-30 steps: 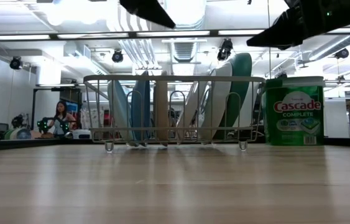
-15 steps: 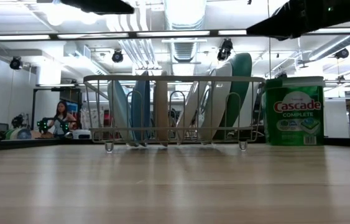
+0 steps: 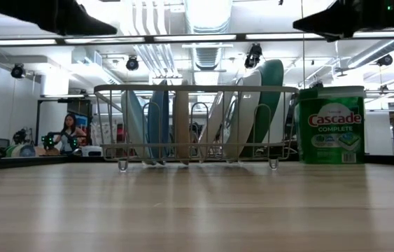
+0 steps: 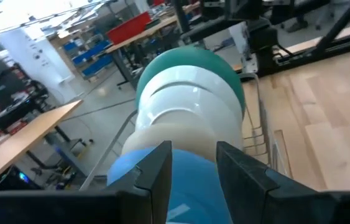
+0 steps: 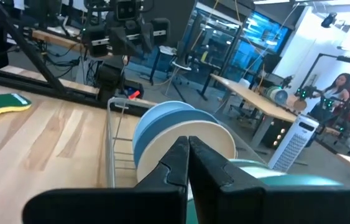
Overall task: Sort dishes
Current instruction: Return to Home Position
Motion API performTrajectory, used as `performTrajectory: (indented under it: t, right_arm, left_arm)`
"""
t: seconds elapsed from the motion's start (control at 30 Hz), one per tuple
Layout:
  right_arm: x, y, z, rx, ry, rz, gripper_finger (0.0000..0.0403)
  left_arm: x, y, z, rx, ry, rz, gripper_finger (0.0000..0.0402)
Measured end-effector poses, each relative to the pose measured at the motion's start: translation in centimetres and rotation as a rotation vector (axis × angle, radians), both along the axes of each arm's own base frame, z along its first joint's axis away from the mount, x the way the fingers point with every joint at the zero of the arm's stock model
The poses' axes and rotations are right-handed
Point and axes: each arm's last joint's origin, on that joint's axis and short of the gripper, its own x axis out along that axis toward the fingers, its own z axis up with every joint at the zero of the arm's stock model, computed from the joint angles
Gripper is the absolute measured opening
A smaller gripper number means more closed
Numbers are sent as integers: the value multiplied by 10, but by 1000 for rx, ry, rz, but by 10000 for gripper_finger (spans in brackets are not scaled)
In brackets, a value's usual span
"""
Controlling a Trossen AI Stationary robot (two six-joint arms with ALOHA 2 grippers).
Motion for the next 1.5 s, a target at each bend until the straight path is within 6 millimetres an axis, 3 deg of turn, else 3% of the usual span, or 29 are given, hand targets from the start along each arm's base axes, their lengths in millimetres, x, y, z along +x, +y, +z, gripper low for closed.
performTrajectory:
  t: [0.37,1.0,1.17,1.5]
  right_arm:
    - [-2,0,-9,25,13,-7,0]
    - [3,-3,-15,42,50,-138,0]
    - [3,-4,-15,41,51,-140,0]
    - [3,-4,-15,41,52,-140,0]
  left_arm:
    - [-16,4,-19,-10,-19,63,116]
    - [-17,5,-34,-33,24,93,116]
    - [-20,6,-46,-42,37,127,116]
    - [-29,8,-50,-28,37,137,116]
